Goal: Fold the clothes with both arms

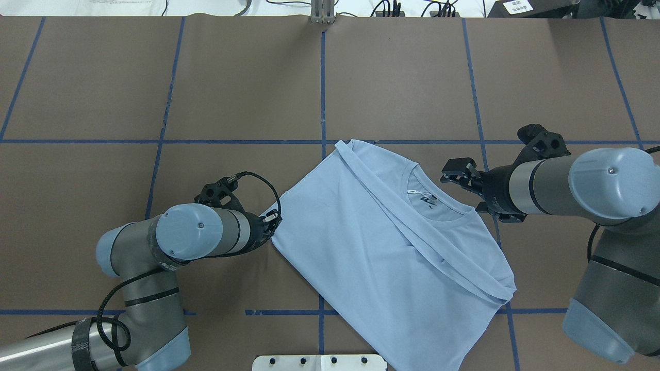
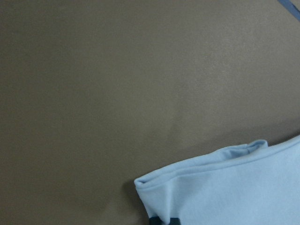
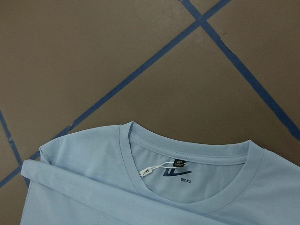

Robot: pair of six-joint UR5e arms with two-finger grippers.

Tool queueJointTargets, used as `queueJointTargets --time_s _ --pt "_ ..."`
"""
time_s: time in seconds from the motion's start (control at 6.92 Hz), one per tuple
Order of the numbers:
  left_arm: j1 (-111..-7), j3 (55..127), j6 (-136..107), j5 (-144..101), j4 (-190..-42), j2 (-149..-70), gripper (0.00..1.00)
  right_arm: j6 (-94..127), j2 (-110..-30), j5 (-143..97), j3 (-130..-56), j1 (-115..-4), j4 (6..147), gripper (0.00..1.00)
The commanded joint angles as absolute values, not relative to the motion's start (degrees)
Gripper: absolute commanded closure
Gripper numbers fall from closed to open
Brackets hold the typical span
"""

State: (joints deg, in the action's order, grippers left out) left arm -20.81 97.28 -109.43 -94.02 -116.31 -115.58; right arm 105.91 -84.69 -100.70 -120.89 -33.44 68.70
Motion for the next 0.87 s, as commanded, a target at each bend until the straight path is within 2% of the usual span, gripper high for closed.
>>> queueJointTargets --time_s 0.0,0.43,0.72 --pt "-22.92 98.43 -107.24 -94.22 -115.76 -115.66 1.0 105.91 -84.73 -100.63 -120.76 -33.57 68.73 0.0" --pt "-32.58 95.82 -91.62 -94.22 -116.01 -115.84 1.0 106.08 -84.46 -100.55 -120.94 -33.75 68.73 0.0" --pt "-36.89 88.64 -89.57 -94.22 -116.98 -121.08 1.0 106.0 -84.2 -100.2 -120.59 -33.84 68.73 0.0"
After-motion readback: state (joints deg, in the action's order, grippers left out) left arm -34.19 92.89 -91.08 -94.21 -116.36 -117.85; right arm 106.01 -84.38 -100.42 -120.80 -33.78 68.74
